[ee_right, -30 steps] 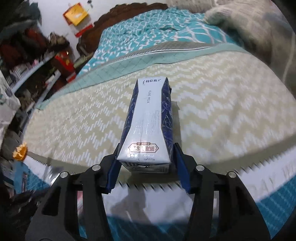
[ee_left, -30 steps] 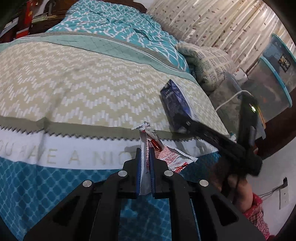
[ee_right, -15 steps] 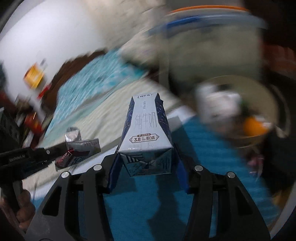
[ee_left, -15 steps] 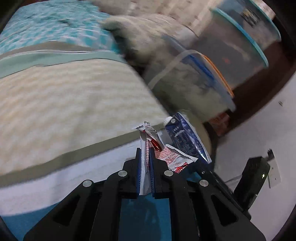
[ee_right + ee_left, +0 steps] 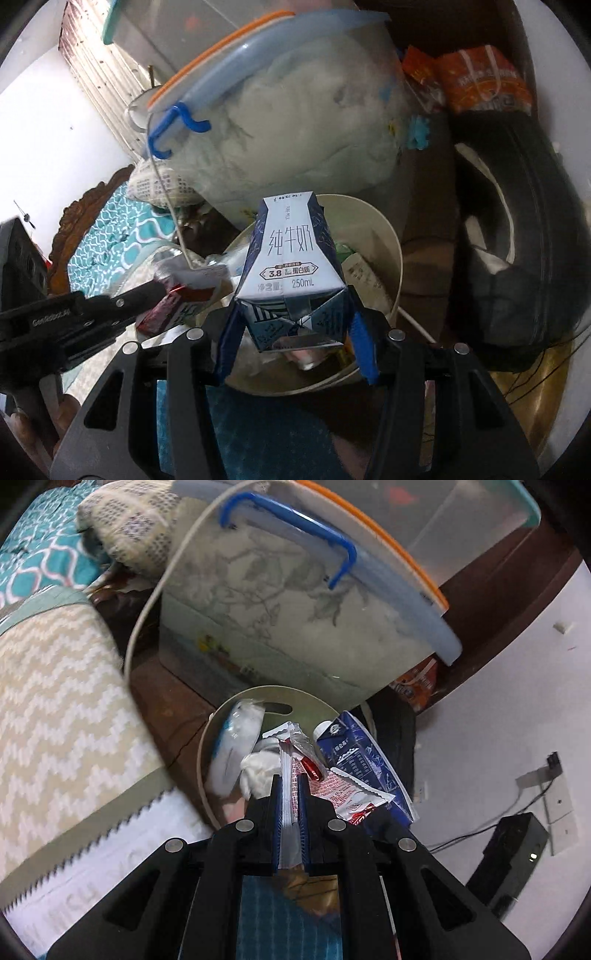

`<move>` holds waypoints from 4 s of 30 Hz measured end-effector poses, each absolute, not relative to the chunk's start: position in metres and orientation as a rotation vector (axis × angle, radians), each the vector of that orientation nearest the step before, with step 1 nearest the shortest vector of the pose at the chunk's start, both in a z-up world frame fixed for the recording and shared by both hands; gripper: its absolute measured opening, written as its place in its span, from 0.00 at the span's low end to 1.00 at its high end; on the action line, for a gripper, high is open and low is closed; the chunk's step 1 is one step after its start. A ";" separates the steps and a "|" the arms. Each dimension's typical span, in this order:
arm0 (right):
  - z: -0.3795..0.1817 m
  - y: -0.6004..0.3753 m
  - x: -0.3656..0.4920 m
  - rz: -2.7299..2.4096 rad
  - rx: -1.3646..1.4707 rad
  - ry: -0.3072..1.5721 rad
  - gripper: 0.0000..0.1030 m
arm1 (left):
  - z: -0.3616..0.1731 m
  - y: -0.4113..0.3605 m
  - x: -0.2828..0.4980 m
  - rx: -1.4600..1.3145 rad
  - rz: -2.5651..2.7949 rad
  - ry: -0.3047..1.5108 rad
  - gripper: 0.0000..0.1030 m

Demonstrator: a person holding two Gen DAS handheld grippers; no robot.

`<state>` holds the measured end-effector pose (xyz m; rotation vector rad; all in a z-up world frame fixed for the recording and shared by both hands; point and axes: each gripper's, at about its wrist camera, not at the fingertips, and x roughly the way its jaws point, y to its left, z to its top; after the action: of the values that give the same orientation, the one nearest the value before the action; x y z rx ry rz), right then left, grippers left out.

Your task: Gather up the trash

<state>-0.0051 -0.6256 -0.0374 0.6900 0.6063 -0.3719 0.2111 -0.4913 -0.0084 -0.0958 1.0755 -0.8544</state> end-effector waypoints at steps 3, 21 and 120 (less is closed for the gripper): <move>-0.043 -0.631 0.003 -0.371 0.705 0.623 0.53 | -0.014 -0.507 0.214 -0.033 -0.836 1.054 0.08; -0.015 -0.581 -0.019 -0.390 0.615 0.551 0.70 | 0.012 -0.460 0.182 0.141 -0.716 0.827 0.42; -0.043 -0.285 -0.037 -0.205 0.447 0.827 0.97 | -0.046 -0.072 0.059 0.119 -0.153 0.992 0.92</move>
<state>-0.0370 -0.2847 -0.0430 0.4471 0.8267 -0.2050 0.0591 -0.0721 -0.0458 0.1193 0.9921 -0.1527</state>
